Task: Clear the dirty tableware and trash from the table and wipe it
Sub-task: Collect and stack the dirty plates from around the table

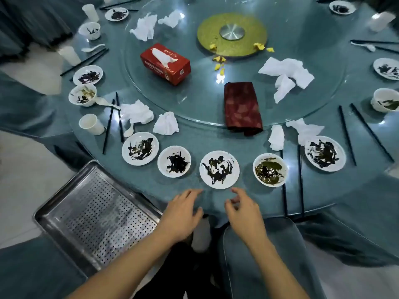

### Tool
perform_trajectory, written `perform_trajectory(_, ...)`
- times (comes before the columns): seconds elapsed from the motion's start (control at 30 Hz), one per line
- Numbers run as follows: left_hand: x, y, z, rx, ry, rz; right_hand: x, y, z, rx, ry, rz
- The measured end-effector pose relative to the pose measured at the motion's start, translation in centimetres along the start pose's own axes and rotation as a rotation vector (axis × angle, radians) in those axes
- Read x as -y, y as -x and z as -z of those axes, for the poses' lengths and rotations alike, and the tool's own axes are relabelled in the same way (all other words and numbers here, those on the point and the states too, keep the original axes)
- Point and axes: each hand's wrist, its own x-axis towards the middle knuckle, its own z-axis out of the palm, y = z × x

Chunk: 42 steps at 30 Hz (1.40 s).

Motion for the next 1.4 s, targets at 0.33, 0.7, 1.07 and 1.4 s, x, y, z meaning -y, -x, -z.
perform_trajectory(0.33,2.2,-7.3,-2.9,0.075,0.067,0.118,-0.9,-7.1,-2.8,-0.155,-0.132,-0.327)
perform_trajectory(0.7,2.1,-5.7,-2.4,0.041,0.521,0.212,-1.1,-7.4,-2.9,-0.14,-0.44,-0.446)
perform_trajectory(1.07,4.0,1.4,1.1,-0.294,1.029,0.349,2.3,-1.0,-3.4,-0.11,-0.502,-0.242)
perform_trajectory(1.4,10.4,8.6,9.1,-0.352,1.182,0.375,11.8,1.6,-8.3,0.066,-0.385,-0.063)
